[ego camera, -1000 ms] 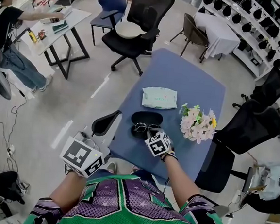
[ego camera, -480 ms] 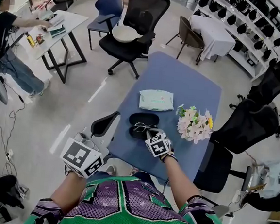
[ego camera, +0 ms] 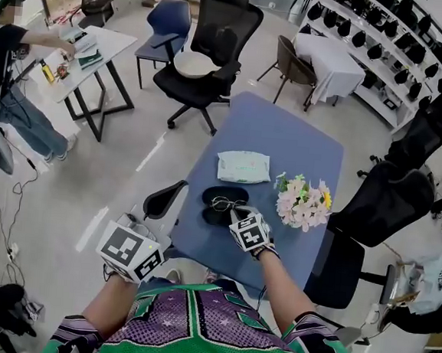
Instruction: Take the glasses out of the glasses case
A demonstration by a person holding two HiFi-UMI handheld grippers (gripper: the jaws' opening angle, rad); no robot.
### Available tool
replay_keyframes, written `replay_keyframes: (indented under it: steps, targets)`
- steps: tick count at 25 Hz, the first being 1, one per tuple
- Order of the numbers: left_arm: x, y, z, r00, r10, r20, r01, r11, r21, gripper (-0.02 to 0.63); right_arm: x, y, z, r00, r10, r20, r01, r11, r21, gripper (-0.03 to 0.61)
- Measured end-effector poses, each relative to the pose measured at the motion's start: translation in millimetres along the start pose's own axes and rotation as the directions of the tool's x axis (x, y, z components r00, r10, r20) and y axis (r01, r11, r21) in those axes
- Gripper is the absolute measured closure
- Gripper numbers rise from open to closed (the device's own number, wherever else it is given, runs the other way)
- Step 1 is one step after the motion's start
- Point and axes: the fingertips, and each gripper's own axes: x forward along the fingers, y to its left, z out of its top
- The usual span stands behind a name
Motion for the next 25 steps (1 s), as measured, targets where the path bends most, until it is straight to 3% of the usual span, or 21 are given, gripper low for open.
replay_keyframes:
  steps: [10,25]
  targets:
    - [0,2,14,0.999,-0.022,0.029,0.022,1.0,-0.003,0.597,-23,-6,22,0.999,-0.036,0.04,0.035,0.999,0.009,0.571]
    - [18,-15,22,0.993,-0.112,0.032,0.112,0.994,0.021,0.597,-80,-9,74,0.973,-0.113,0.204,0.09,0.989,0.115,0.571]
